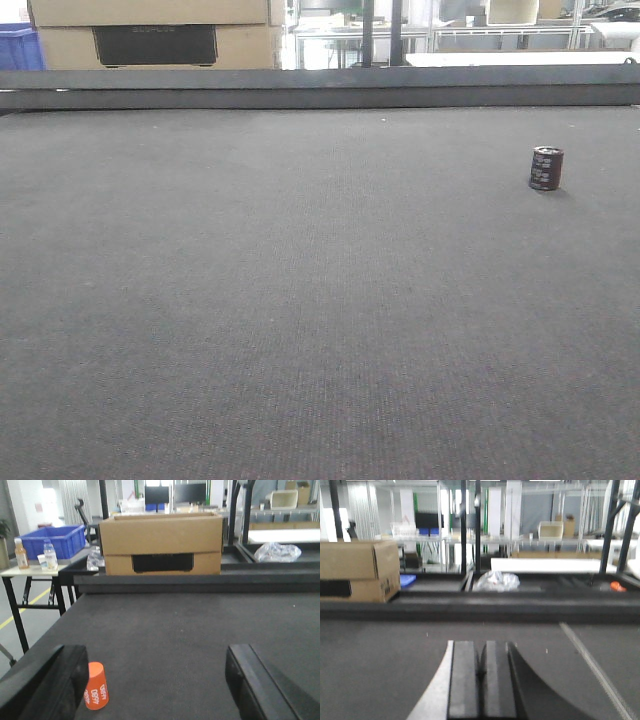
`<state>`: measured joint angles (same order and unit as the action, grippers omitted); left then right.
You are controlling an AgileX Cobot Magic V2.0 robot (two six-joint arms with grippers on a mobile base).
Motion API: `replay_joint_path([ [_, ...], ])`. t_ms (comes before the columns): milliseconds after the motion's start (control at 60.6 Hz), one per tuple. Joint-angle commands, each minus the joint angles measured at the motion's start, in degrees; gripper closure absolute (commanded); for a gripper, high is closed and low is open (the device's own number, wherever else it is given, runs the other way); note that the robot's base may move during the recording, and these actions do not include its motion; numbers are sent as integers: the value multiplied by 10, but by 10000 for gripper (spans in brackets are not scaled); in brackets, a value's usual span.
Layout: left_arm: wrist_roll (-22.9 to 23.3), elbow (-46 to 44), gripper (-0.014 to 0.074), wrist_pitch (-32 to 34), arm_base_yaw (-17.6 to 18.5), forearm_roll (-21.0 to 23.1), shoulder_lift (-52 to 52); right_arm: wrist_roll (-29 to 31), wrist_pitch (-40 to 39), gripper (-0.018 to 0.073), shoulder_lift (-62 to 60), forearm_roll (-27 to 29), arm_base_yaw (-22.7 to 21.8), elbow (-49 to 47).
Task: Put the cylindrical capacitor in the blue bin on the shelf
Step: 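Move the right gripper toward the dark brown capacitor on the table, then close the right gripper around the dark brown capacitor and lift it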
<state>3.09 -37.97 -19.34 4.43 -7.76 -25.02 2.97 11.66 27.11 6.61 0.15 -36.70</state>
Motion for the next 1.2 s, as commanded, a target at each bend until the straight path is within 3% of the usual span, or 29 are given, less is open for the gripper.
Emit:
replay_joint_path([
  [0, 4, -6, 120, 8, 0, -2, -17, 0, -1, 718, 37, -5, 0, -4],
  [82, 4, -6, 120, 10, 5, -1, -21, 0, -2, 690, 66, -6, 0, -4],
  [148, 4, -6, 120, 11, 13, -1, -21, 0, -2, 581, 85, -6, 0, -4],
  [313, 4, -6, 120, 15, 28, 0, -21, 0, -14, 44, 124, -6, 0, -4],
  [346, 4, -6, 120, 17, 28, 2, -21, 0, -15, -22, 129, -6, 0, -4],
  [594, 4, -6, 120, 23, 29, 70, -21, 0, -32, -10, 166, -2, 9, -3],
  [709, 4, -6, 119, 23, 29, 78, -21, 0, -88, -10, 210, -12, 34, 22],
  [858, 4, -6, 73, 23, 29, 81, -21, 0, -275, -10, 305, -54, 58, 82],
  [990, 4, -6, -9, 17, 29, 101, -22, 0, -401, -10, 401, -54, 54, 102],
  [1121, 4, -6, -6, 8, 29, 101, -22, 0, -532, -10, 525, -52, 50, 101],
  [1187, 4, -6, -6, 8, 29, 100, -22, 0, -636, -10, 597, -46, 50, 98],
])
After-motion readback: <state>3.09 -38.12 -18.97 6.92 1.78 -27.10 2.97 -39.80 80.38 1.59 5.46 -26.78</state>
